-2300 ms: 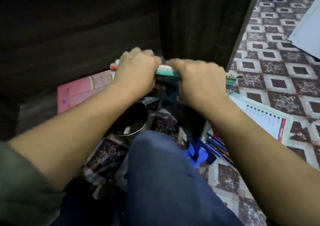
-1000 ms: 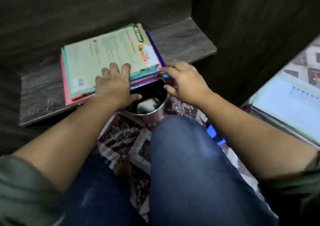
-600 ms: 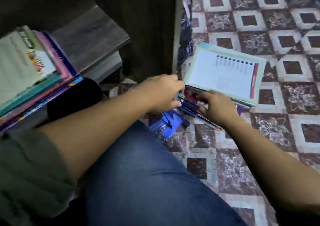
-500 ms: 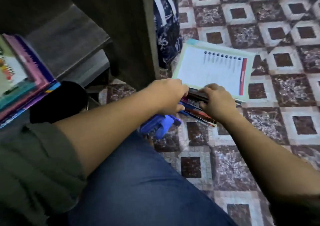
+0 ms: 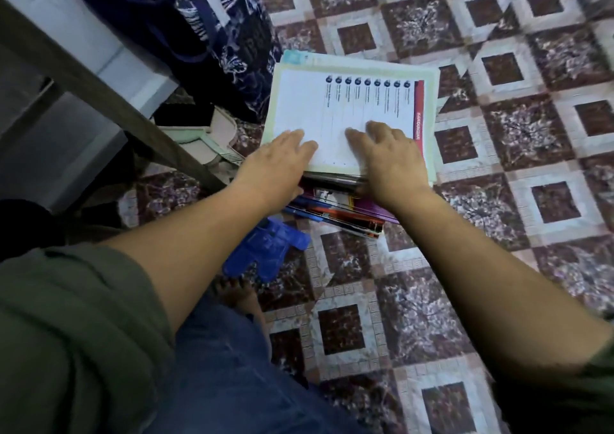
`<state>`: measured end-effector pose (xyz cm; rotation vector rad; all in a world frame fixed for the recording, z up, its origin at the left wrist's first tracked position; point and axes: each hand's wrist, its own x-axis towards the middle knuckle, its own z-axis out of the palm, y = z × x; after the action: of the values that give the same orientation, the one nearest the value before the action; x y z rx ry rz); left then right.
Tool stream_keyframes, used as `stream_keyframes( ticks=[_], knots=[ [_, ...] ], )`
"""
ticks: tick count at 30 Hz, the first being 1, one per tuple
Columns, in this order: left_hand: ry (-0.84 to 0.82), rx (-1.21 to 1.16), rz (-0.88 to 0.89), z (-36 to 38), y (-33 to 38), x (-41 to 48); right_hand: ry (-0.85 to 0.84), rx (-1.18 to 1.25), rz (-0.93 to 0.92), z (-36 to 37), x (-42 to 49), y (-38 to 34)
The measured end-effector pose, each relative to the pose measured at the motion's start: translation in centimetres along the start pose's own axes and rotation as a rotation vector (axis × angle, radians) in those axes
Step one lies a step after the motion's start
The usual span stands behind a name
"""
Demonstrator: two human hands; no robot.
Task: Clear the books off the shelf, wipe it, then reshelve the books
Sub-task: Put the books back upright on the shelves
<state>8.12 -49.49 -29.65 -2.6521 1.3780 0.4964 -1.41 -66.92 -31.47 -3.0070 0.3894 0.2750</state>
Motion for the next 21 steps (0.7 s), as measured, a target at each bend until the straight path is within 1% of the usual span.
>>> stream_keyframes(
  ticks=[4, 9, 12, 14, 16, 18, 21],
  knots=[
    [0.075, 0.049, -0.013, -0.3, 0.0, 1.5, -0.072, -0.003, -0.014, -1.3, 0.4, 0.3],
    [0.101, 0.153, -0.035, -1.0, 0.1, 2.9, -0.030, -0.027, -0.020, -1.4, 0.8, 0.2],
    [0.139, 0.205, 0.005, -1.2, 0.4, 2.8, 0.099, -0.038, 0.047, -0.3, 0.1, -0.9],
    [0.191, 0.218, 0.057, -2.0, 0.3, 2.5, 0.249, -0.037, 0.103, 0.4, -0.6, -1.5],
    [0.213, 0.219, 0.091, -3.3, 0.5, 1.9, 0.369, -0.056, 0.107, -0.2, -1.0, -1.8],
    [0.204, 0.209, 0.098, -5.2, 1.5, 0.8, 0.414, -0.057, 0.098, -2.0, -1.3, -1.7],
    [0.193, 0.152, 0.041, -8.4, 3.2, -1.3, 0.430, -0.010, 0.107, -5.5, -2.8, -1.5]
  ],
)
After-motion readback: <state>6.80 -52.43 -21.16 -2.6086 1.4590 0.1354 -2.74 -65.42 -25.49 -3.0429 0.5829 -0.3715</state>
